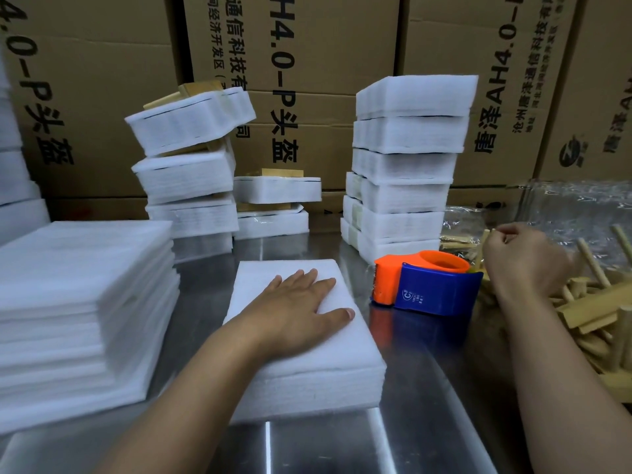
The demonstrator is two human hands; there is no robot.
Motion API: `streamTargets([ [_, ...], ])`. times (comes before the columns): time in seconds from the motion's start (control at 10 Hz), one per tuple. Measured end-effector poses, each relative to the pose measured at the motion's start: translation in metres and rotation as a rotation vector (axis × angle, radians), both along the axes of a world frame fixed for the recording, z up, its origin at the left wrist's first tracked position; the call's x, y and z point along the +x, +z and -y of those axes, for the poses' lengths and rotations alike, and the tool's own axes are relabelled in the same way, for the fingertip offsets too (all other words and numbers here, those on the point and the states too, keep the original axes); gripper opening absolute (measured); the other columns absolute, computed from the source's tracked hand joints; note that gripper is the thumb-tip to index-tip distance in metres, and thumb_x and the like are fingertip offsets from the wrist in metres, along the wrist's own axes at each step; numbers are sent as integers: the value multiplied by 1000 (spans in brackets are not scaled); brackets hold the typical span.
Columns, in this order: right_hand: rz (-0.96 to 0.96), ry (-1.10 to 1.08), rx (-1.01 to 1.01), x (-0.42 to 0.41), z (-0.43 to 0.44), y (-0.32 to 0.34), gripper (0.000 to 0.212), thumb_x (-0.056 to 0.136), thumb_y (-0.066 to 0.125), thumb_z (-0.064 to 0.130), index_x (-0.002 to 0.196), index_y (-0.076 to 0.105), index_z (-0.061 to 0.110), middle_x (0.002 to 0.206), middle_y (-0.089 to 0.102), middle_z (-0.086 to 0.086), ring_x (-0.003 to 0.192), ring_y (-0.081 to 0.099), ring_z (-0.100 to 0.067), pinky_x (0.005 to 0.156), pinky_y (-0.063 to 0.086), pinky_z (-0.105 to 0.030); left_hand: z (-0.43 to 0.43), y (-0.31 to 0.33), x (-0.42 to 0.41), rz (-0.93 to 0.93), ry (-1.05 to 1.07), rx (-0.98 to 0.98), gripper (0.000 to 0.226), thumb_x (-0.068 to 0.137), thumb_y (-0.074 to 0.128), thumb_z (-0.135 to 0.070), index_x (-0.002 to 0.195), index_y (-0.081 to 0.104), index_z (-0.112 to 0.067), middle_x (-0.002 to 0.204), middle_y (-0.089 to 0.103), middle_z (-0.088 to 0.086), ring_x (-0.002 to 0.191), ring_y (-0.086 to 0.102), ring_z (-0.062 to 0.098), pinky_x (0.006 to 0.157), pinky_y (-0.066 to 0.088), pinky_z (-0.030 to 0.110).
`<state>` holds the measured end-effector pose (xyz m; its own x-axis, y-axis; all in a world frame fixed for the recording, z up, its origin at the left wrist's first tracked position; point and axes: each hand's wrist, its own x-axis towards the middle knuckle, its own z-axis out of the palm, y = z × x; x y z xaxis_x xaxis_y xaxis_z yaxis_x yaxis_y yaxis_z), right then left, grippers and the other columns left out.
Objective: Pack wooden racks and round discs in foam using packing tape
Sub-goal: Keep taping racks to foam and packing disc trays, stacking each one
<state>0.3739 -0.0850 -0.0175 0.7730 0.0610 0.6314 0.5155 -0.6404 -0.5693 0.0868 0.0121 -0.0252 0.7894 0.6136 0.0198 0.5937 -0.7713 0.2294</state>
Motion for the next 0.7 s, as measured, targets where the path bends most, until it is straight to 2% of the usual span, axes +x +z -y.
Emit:
streamTargets([
  [0.1, 129, 71, 161, -3, 0, 0, 28, 87, 48, 22, 102, 70, 14, 92, 68, -23, 92, 57, -39, 89, 36, -42, 0, 1, 0, -1, -1, -2, 67, 91, 25, -64, 149, 8, -37, 159, -3, -10, 145, -7, 6, 114, -7, 27],
  [0.2, 205, 206, 372, -7, 0, 1, 29, 85, 47, 17, 98, 72, 9, 87, 69, -21, 84, 60, -38, 82, 47, -47, 1, 1, 0, 0, -2, -3, 66, 91, 25, -64, 150, 8, -37, 159, -3, -10, 145, -7, 6, 114, -7, 28],
  [0.3, 146, 339, 570, -10, 1, 1, 30, 83, 45, 17, 94, 72, 7, 81, 68, -13, 77, 61, -27, 70, 50, -42, 1, 1, -1, 2, -3, 0, 66, 92, 26, -63, 150, 8, -37, 159, -3, -9, 145, -6, 7, 114, -7, 28],
  [0.4, 54, 468, 729, -10, 2, -1, 32, 82, 41, 18, 90, 71, 8, 67, 59, -3, 61, 52, -13, 55, 42, -35, 2, 1, 0, 6, -2, 3, 66, 92, 26, -63, 149, 9, -37, 159, -2, -9, 145, -6, 7, 114, -7, 27],
  [0.5, -16, 572, 819, -13, 3, 0, 29, 81, 40, 19, 83, 68, 15, 58, 51, 3, 53, 44, -8, 50, 35, -30, 2, 1, 0, 3, -3, 1, 66, 92, 26, -63, 150, 9, -37, 159, -2, -9, 145, -6, 7, 114, -7, 27],
  [0.6, -47, 718, 924, -19, 5, 3, 25, 80, 40, 18, 70, 63, 18, 47, 51, 12, 48, 42, -1, 49, 34, -19, 1, 1, 0, 4, -3, 1, 66, 92, 26, -63, 149, 9, -37, 159, -2, -9, 145, -6, 6, 114, -7, 27],
  [0.7, -96, 822, 1165, -20, 7, 11, 24, 79, 41, 18, 63, 60, 18, 43, 52, 12, 46, 43, -4, 50, 35, -18, 2, 1, 0, 4, -3, 0, 66, 92, 25, -63, 149, 9, -37, 159, -3, -10, 145, -6, 6, 114, -7, 27],
])
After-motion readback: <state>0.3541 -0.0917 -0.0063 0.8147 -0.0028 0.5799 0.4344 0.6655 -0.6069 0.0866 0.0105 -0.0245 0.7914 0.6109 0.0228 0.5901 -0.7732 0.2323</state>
